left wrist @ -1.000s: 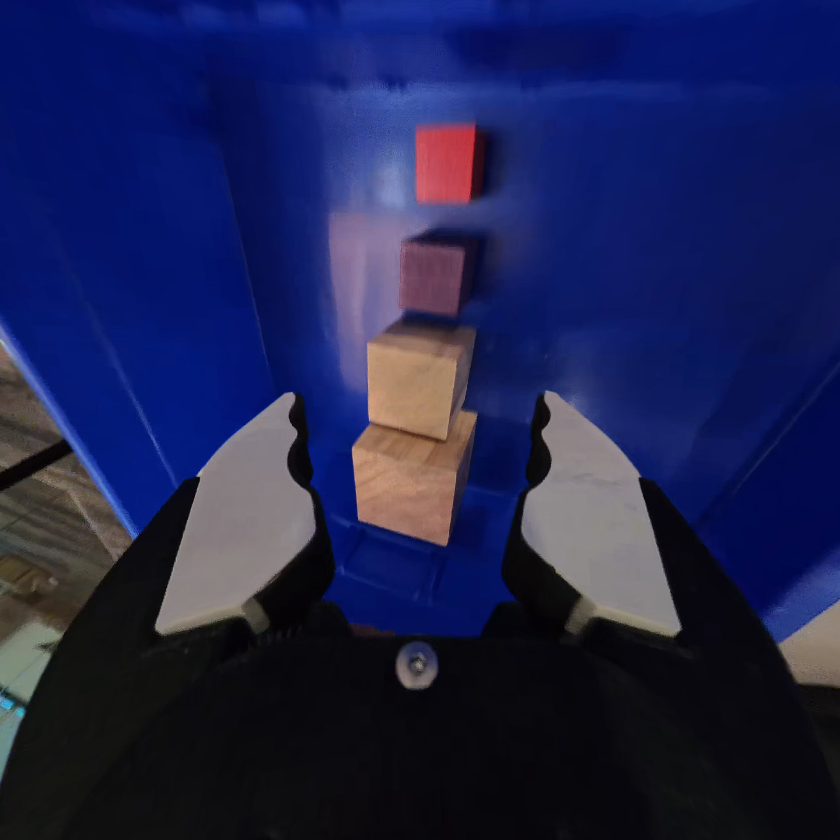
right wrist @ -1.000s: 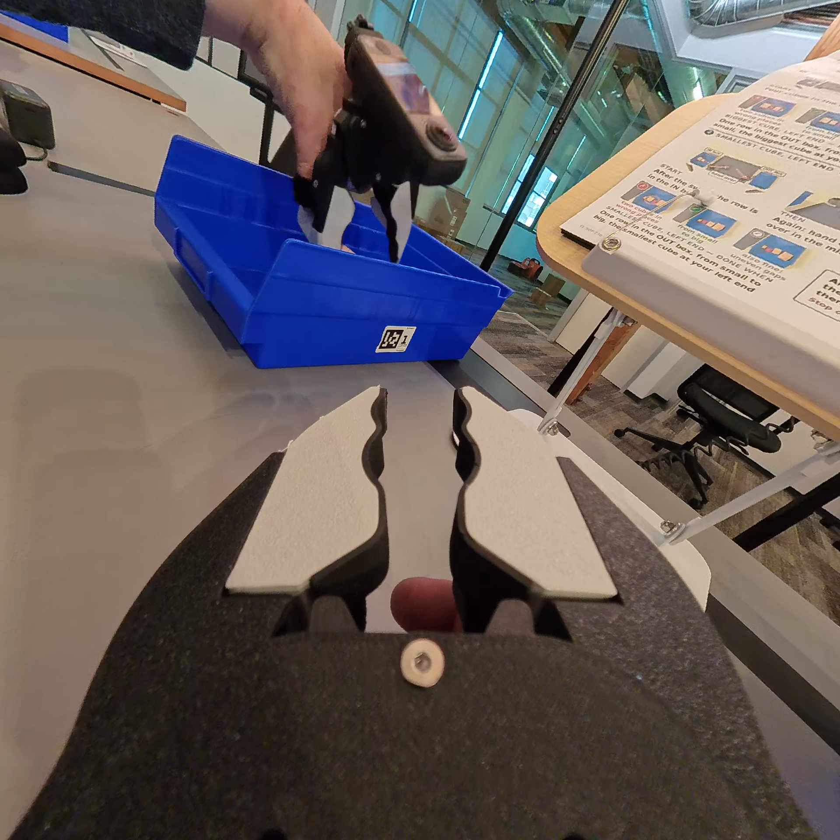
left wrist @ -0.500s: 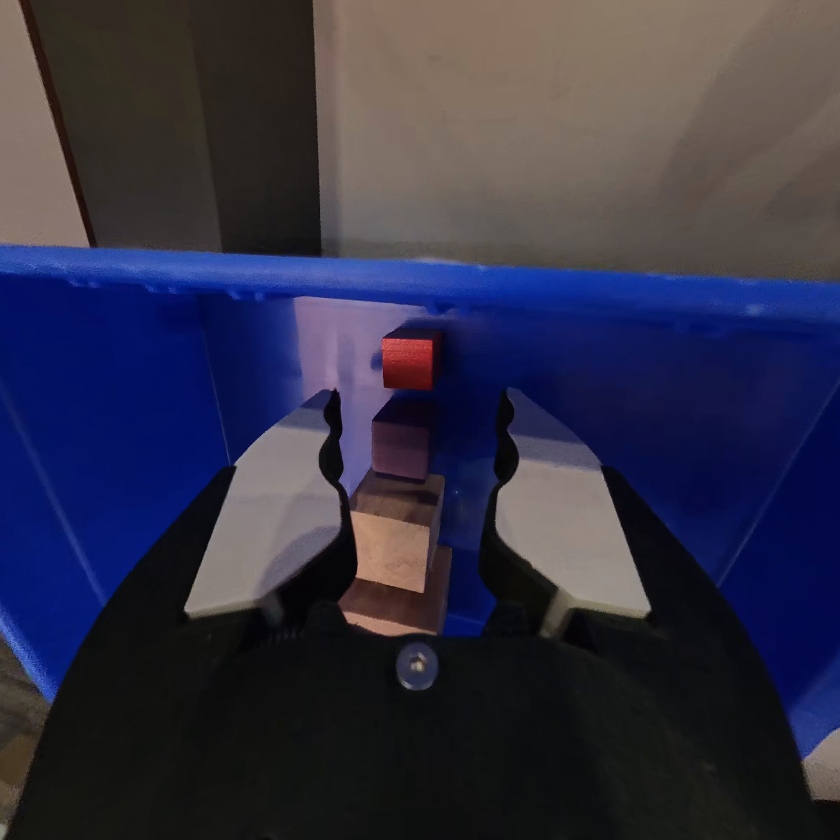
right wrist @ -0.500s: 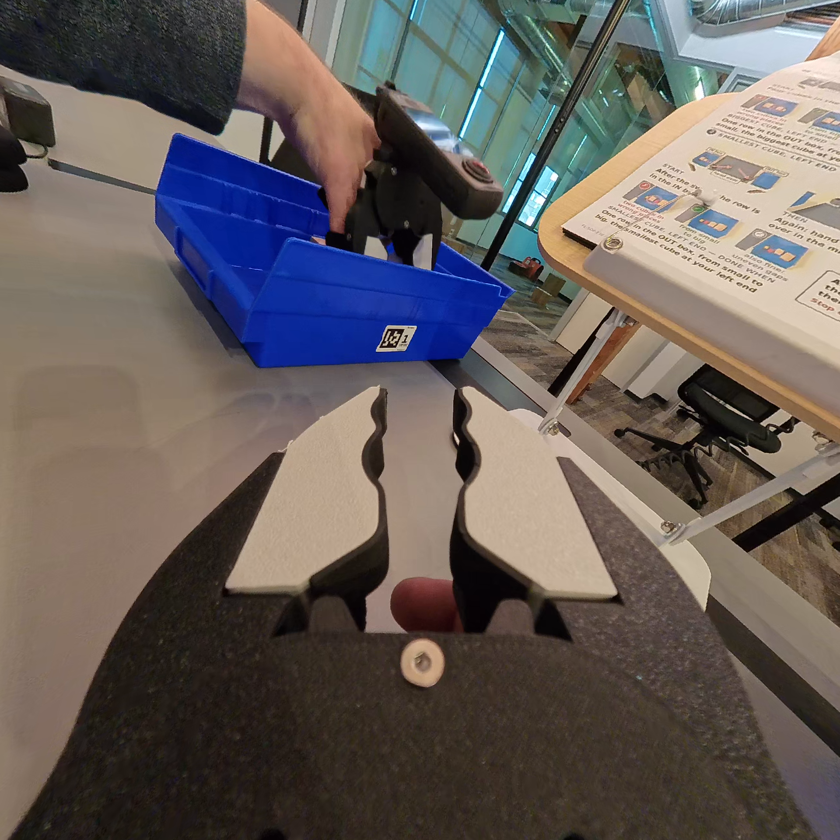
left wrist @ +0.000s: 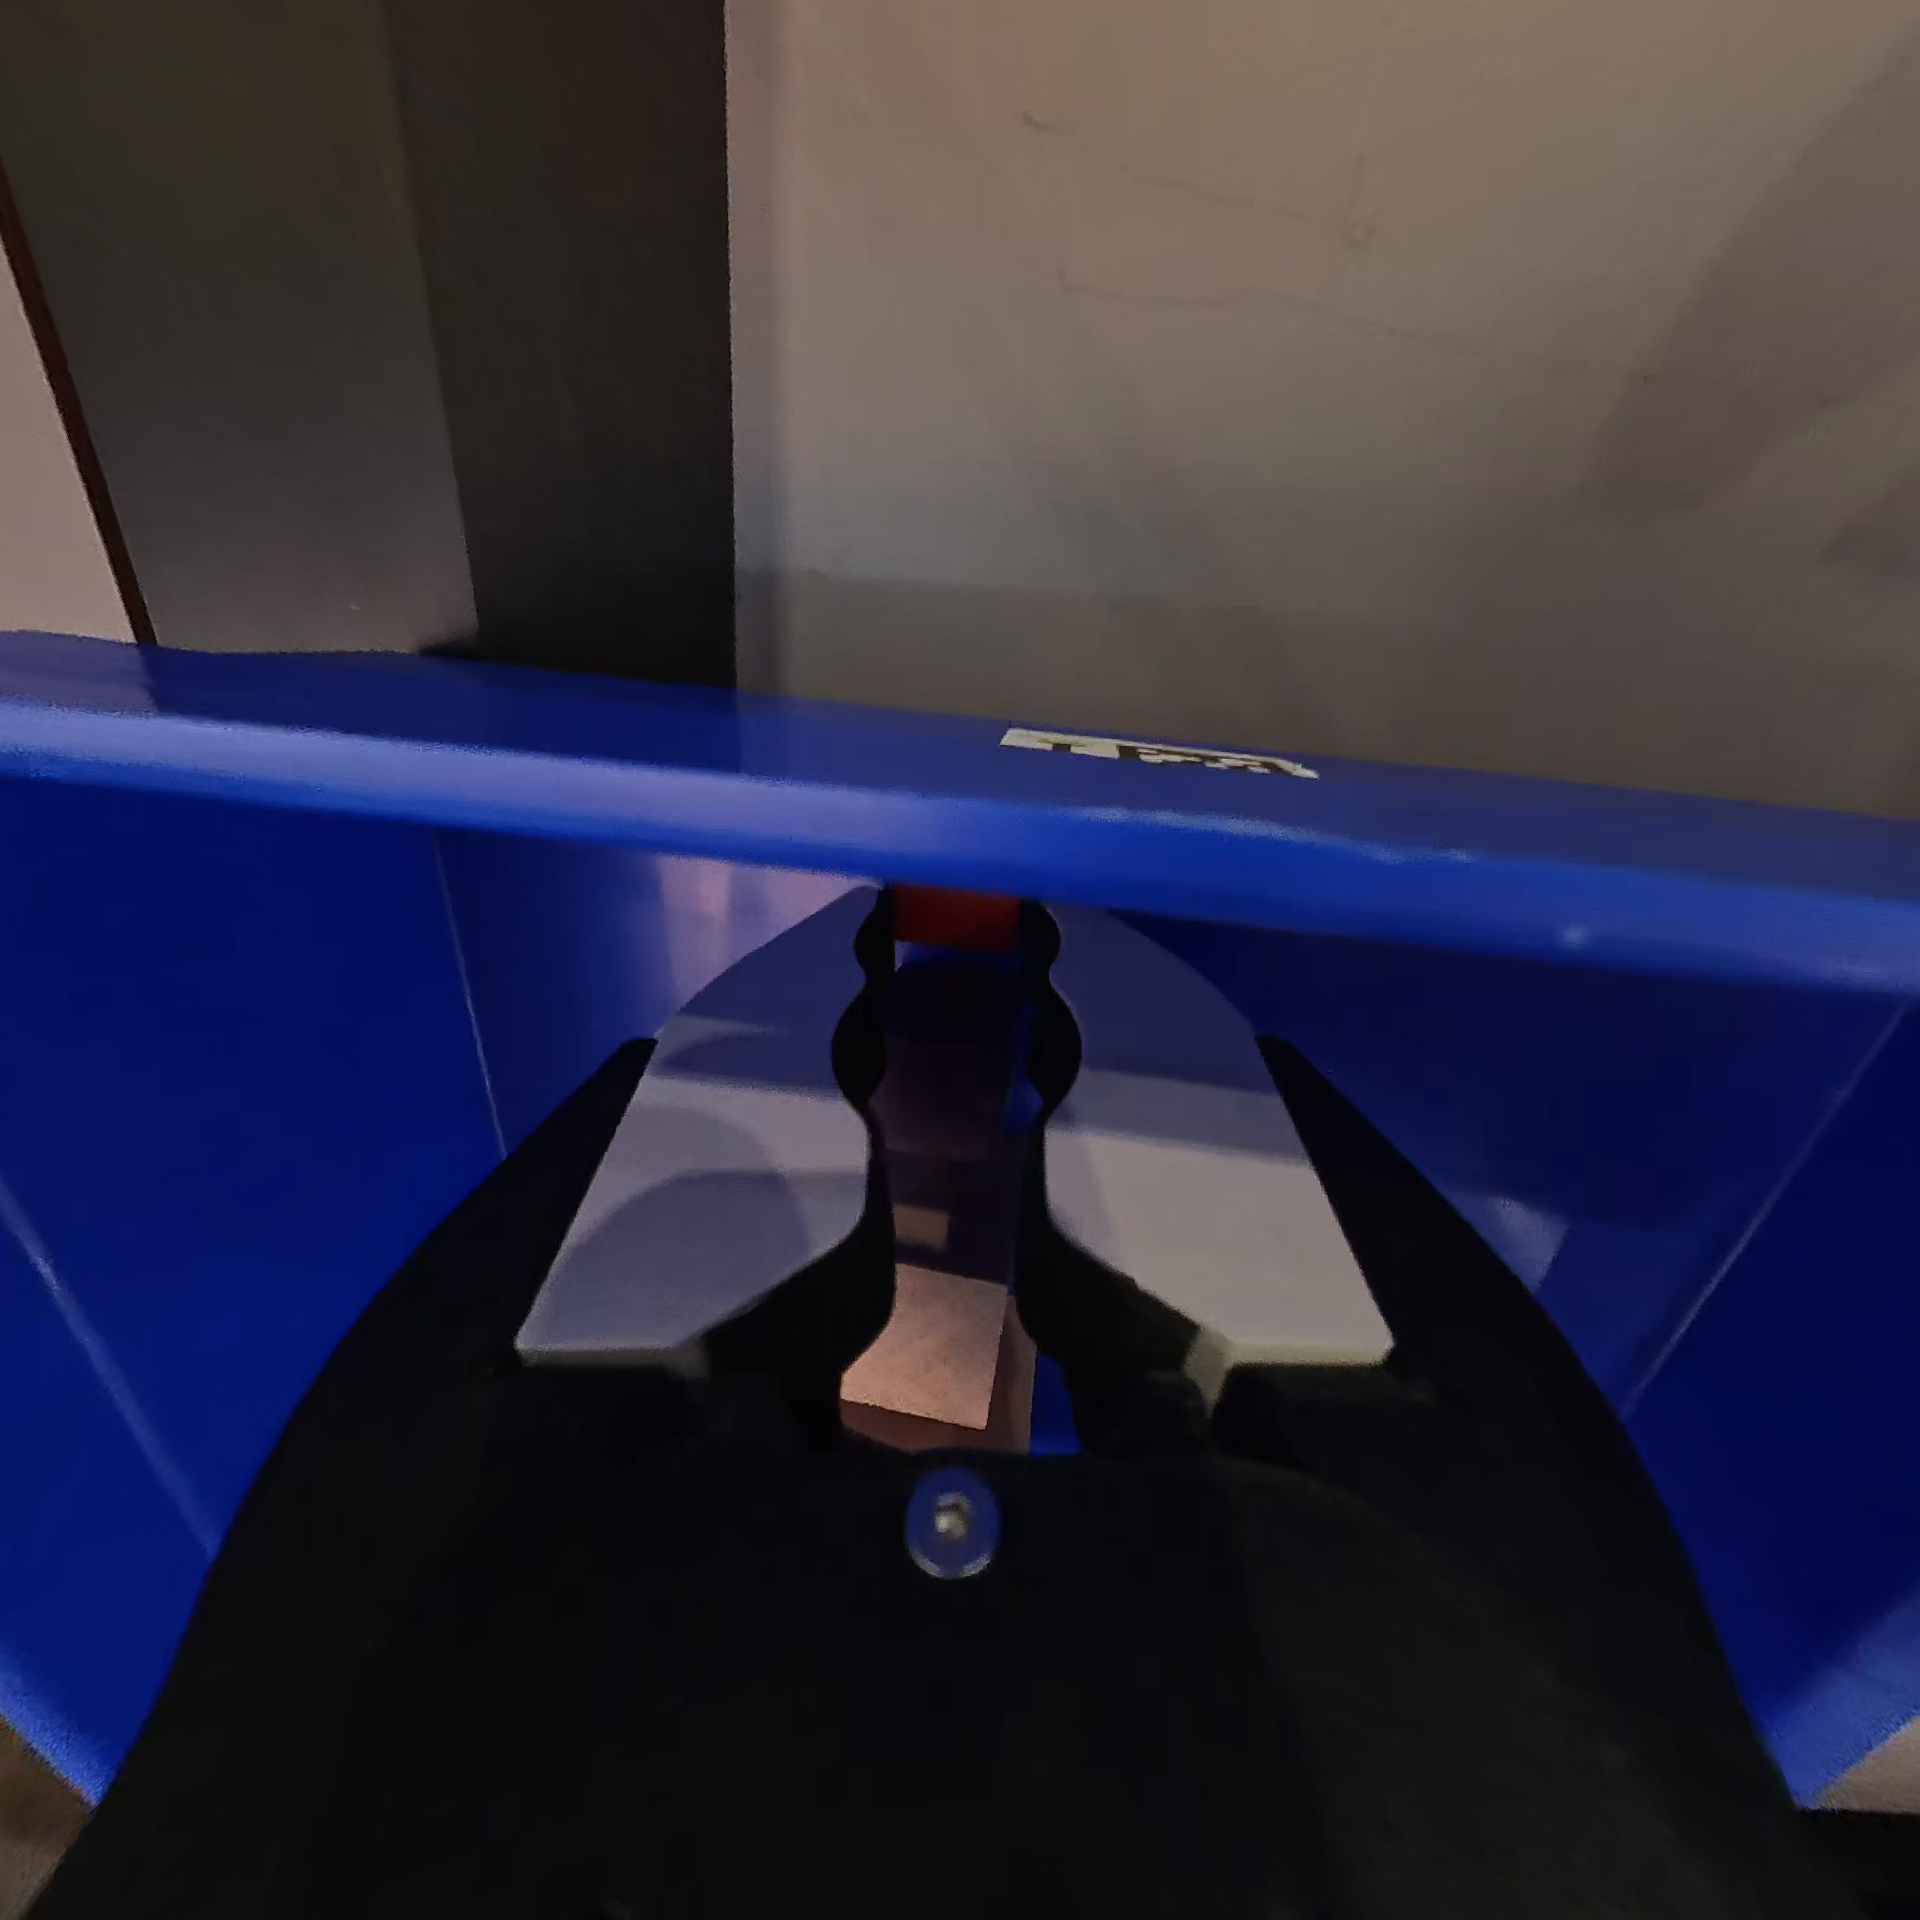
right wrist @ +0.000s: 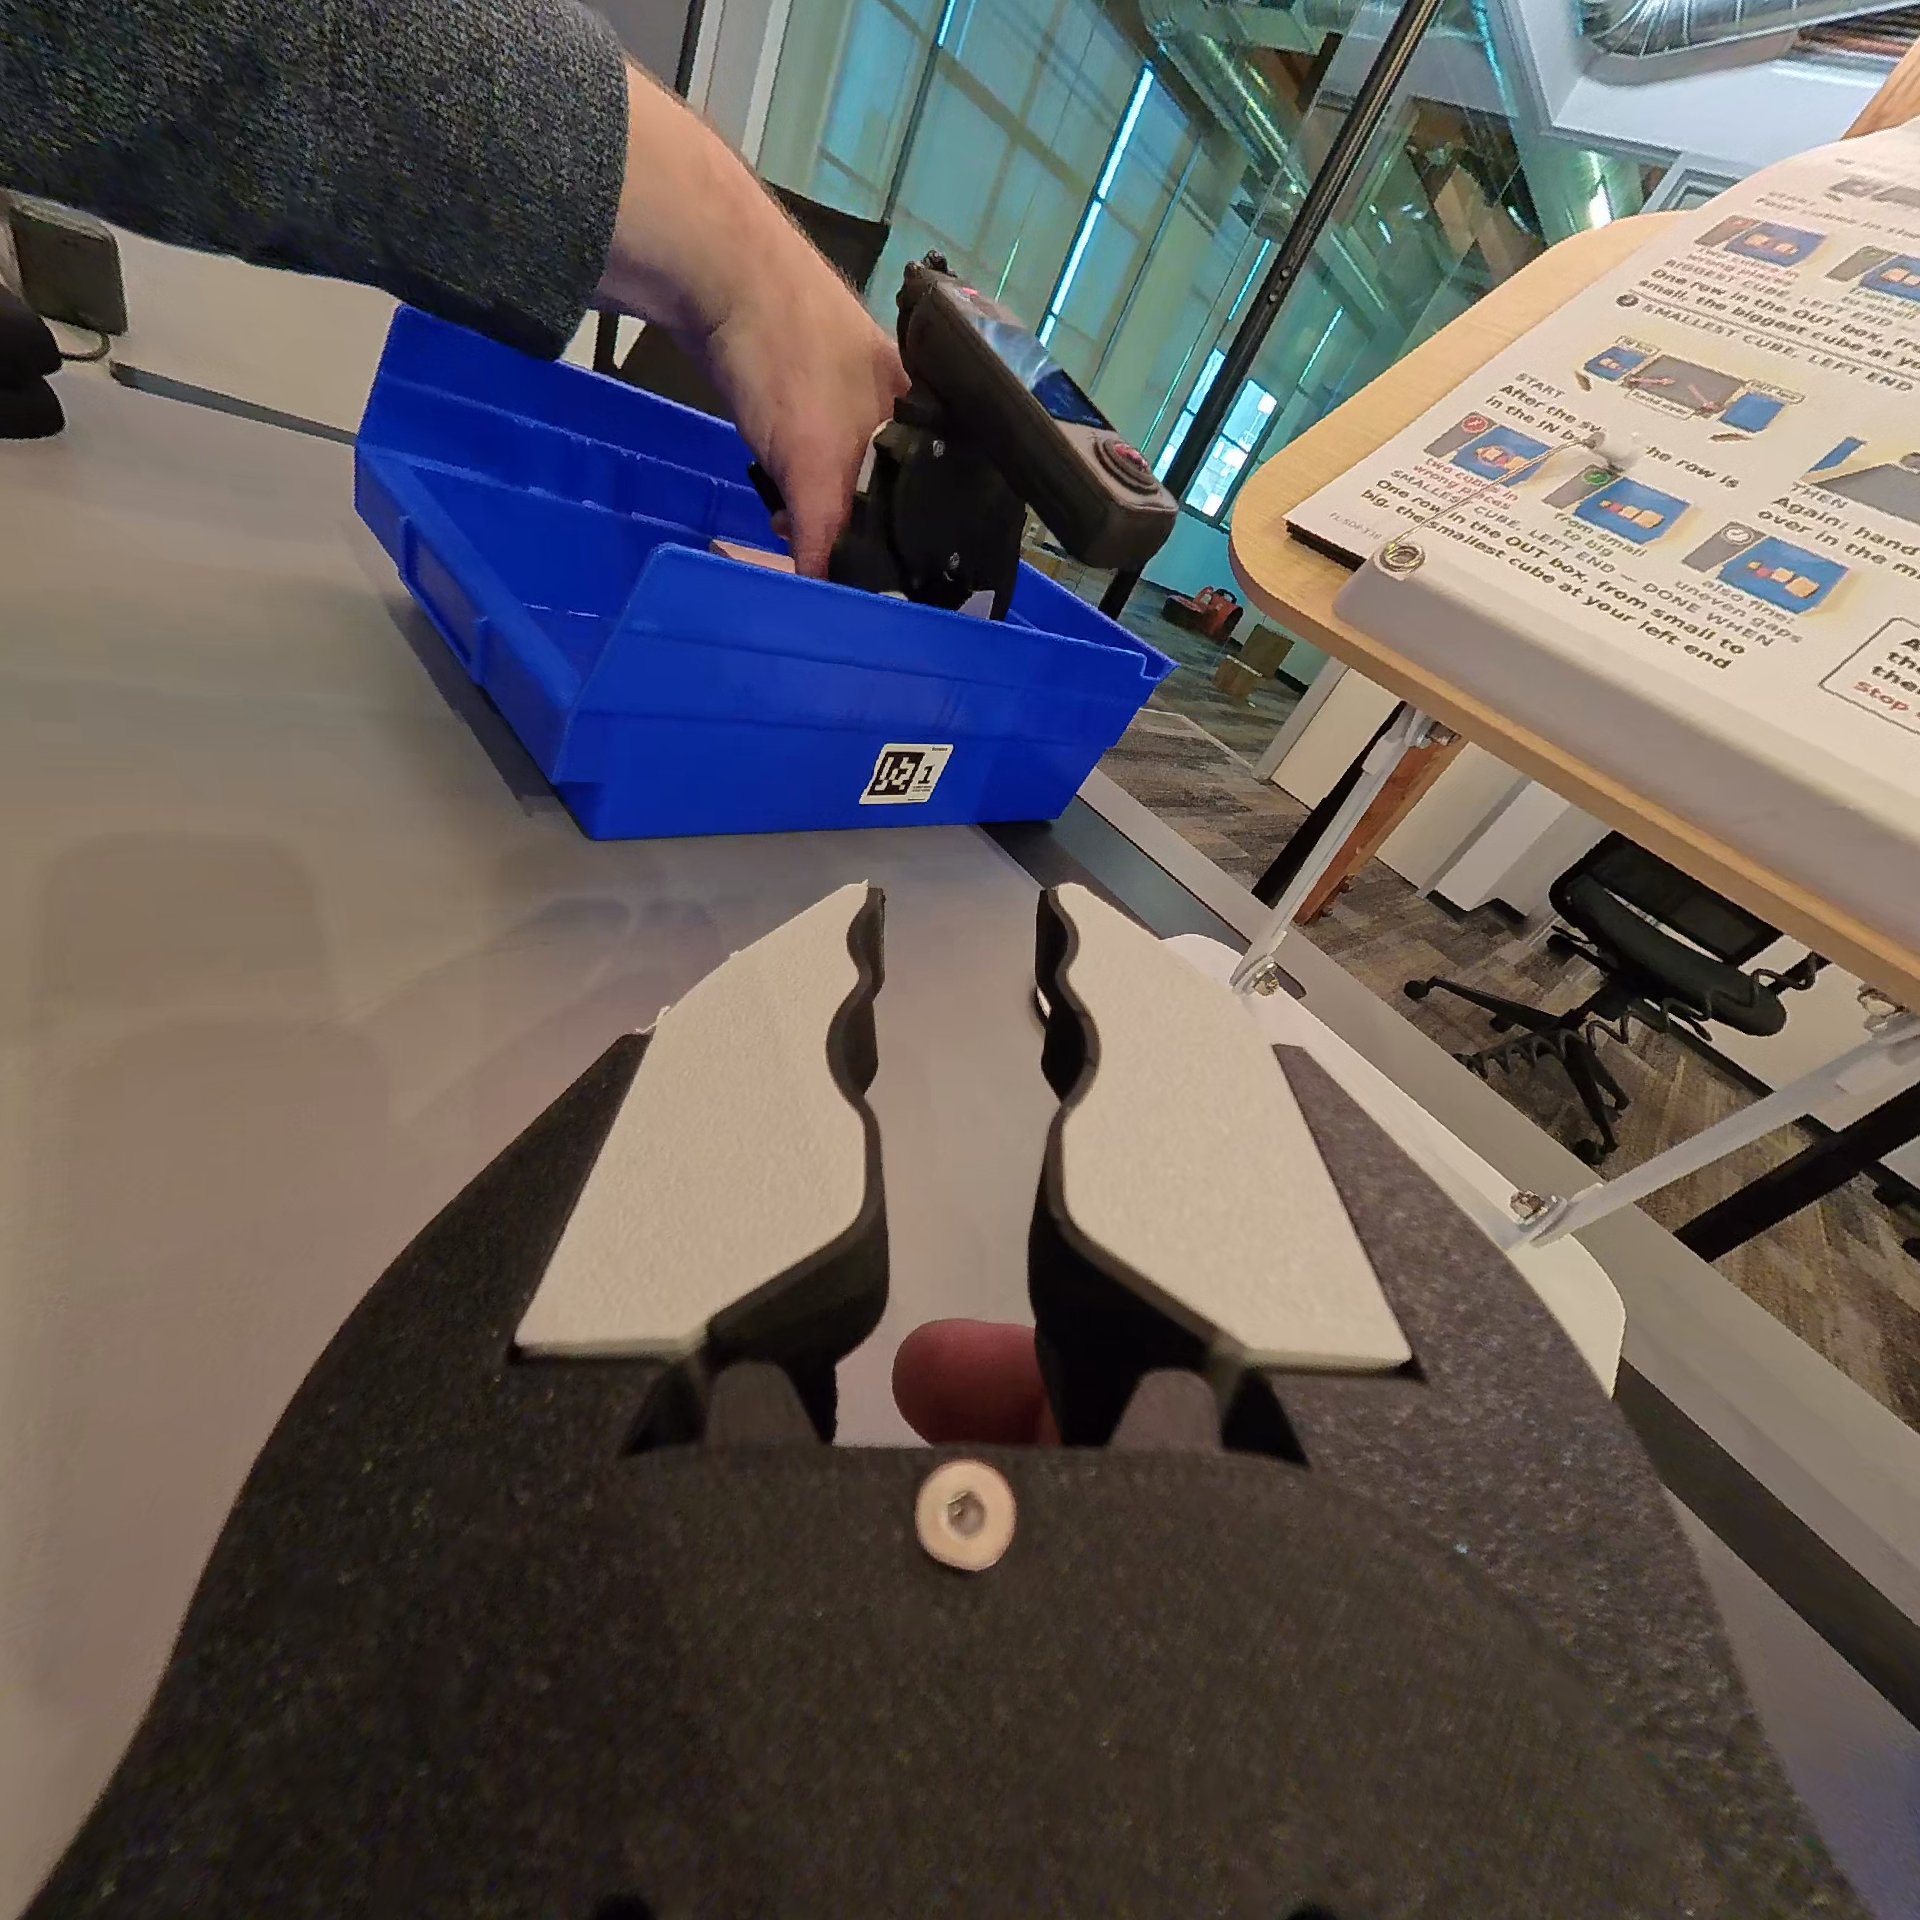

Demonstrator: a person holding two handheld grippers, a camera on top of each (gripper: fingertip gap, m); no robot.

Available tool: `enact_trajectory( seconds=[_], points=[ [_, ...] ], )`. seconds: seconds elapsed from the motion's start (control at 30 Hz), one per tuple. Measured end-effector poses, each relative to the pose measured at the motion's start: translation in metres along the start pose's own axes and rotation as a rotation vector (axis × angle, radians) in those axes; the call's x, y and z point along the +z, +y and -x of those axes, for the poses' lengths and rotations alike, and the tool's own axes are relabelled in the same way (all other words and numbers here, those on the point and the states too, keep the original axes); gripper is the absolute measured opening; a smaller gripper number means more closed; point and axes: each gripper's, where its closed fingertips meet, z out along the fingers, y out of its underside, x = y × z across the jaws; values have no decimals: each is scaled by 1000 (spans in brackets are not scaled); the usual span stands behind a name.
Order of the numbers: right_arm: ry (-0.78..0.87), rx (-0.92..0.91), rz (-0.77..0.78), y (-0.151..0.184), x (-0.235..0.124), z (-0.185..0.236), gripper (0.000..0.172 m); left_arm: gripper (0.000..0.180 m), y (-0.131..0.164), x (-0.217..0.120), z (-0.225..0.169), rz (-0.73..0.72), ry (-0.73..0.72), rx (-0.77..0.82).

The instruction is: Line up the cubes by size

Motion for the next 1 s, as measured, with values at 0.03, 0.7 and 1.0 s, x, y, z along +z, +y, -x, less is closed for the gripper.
enact_trajectory(
  seconds=[0.03,0.7,1.0],
  points=[
    [0,0,0,0,0,0,27,22,-1,0,1,-4,-6,2],
    [-1,-5,1,0,0,0,27,22,-4,-9,4,-40,-61,-14],
    [-1,-4,2,0,0,0,27,21,-1,-1,2,-5,-30,-6]
  ],
)
